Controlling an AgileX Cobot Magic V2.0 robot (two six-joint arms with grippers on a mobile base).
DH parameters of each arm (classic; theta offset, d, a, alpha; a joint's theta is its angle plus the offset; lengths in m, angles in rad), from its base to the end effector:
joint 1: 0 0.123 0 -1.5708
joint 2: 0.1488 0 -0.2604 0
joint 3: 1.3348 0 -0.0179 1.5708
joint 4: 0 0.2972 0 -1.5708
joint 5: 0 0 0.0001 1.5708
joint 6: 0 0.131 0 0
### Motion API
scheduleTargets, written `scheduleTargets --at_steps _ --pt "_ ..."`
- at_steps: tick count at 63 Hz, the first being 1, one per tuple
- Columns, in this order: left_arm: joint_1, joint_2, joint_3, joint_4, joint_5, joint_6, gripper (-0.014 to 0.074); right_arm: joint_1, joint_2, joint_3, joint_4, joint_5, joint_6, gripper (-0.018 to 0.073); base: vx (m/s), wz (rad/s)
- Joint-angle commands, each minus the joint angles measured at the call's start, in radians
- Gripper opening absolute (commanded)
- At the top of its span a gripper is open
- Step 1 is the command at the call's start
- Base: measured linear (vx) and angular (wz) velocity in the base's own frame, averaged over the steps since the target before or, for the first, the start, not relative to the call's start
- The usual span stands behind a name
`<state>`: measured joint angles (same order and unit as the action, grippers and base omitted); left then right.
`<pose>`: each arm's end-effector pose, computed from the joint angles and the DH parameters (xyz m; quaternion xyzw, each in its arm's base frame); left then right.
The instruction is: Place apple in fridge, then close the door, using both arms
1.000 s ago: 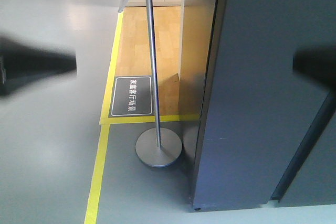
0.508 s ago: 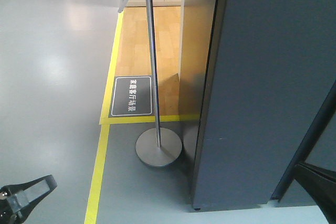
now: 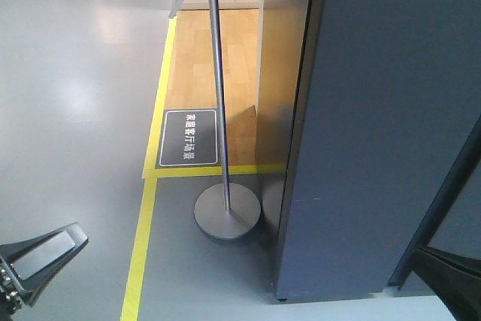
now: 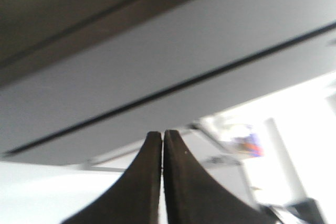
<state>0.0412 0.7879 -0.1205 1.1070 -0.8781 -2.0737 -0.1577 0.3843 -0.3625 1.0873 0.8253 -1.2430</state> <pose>0.2024 -0.0818 0.1766 -0.1827 0.7055 -0.5661 0.3854 0.1740 0.0587 0.2537 -0.2584 0.7626 0.1553 0.5724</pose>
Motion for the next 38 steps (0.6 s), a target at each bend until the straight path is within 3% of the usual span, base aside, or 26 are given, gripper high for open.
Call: scheduleTargets --at_steps 1,9,15,29,38 --pt "-0.003 -0.005 -0.022 -0.111 -0.185 -0.002 -0.0008 -0.001 0.007 -0.025 0.051 -0.018 -0.012 -0.0003 0.00 0.00" --pt "-0.003 -0.005 -0.022 -0.119 -0.305 -0.002 -0.0008 -0.001 0.007 -0.025 0.051 -0.018 -0.012 -0.0003 0.00 0.00" --pt "-0.003 -0.005 -0.022 -0.163 -0.288 -0.002 -0.0008 -0.001 0.007 -0.025 0.051 -0.018 -0.012 -0.0003 0.00 0.00" --pt "-0.003 -0.005 -0.022 -0.379 -0.275 -0.002 -0.0008 -0.001 0.007 -0.025 0.051 -0.010 -0.012 -0.0003 0.00 0.00" --pt "-0.003 -0.005 -0.022 -0.399 -0.275 0.011 -0.0006 -0.001 0.007 -0.025 0.050 -0.007 -0.012 -0.0003 0.00 0.00"
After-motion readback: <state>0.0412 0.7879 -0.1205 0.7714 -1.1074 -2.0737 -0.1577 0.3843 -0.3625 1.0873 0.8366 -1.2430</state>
